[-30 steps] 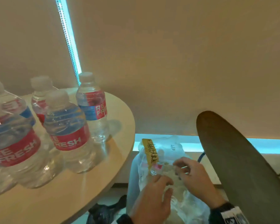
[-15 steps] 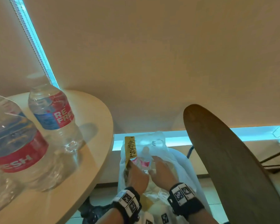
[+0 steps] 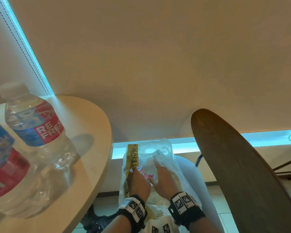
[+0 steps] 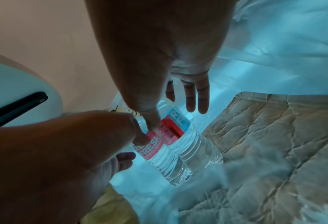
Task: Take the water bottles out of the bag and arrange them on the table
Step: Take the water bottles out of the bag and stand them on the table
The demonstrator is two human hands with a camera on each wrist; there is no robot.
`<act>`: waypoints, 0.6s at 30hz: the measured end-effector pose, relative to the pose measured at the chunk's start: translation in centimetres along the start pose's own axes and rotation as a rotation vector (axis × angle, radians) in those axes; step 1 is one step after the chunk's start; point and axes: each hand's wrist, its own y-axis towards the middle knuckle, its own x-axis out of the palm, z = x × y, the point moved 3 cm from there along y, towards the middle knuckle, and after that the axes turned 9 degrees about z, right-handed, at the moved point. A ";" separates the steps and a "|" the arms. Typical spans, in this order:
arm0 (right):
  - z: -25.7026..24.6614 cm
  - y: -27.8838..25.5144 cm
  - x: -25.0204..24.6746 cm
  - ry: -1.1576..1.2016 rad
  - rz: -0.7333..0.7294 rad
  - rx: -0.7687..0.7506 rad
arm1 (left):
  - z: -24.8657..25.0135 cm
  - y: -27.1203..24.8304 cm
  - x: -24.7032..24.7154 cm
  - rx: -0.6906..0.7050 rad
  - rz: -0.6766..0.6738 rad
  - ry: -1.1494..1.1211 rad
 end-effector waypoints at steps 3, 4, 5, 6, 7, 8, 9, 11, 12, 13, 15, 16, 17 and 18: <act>0.4 0.1 -0.1 -0.046 0.040 -0.032 | 0.3 -0.1 -0.5 -0.010 0.060 -0.051; 0.6 0.1 0.0 -0.044 0.037 -0.021 | 0.4 -0.1 -0.6 -0.002 0.090 -0.083; 0.7 0.1 0.1 -0.038 0.040 -0.003 | 0.4 -0.2 -0.6 -0.002 0.095 -0.118; 0.9 0.1 0.2 -0.028 0.047 0.011 | 0.4 -0.3 -0.7 -0.007 0.093 -0.160; 0.9 0.0 0.1 -0.015 0.048 0.023 | 0.4 -0.5 -0.8 0.000 0.085 -0.184; 0.9 -0.1 0.0 0.003 0.045 0.030 | 0.5 -0.7 -0.9 0.028 0.079 -0.198; 0.9 -0.4 -0.2 0.018 0.040 0.035 | 0.6 -0.9 -1.1 0.063 0.073 -0.194; 1.1 -0.9 -0.4 0.031 0.038 0.041 | 0.4 -1.0 -1.0 0.152 0.031 -0.170; 1.3 -1.2 -0.6 0.016 0.052 0.028 | 0.2 -1.1 -1.1 0.186 0.014 -0.150; 1.5 -1.6 -0.7 0.005 0.061 0.014 | -0.1 -1.1 -1.1 0.197 0.007 -0.113; 2.0 -2.4 -1.0 0.028 0.080 -0.024 | -0.6 -1.1 -0.9 0.222 -0.052 -0.052; 2.2 -2.8 -1.1 0.035 0.090 -0.042 | -0.9 -1.1 -0.7 0.289 -0.085 0.044; 2.3 -3.3 -1.5 0.051 0.095 -0.053 | -0.9 -1.4 -0.7 0.365 -0.098 0.154; 2.5 -3.7 -1.5 0.073 0.096 -0.069 | -0.9 -1.6 -0.9 0.433 -0.102 0.222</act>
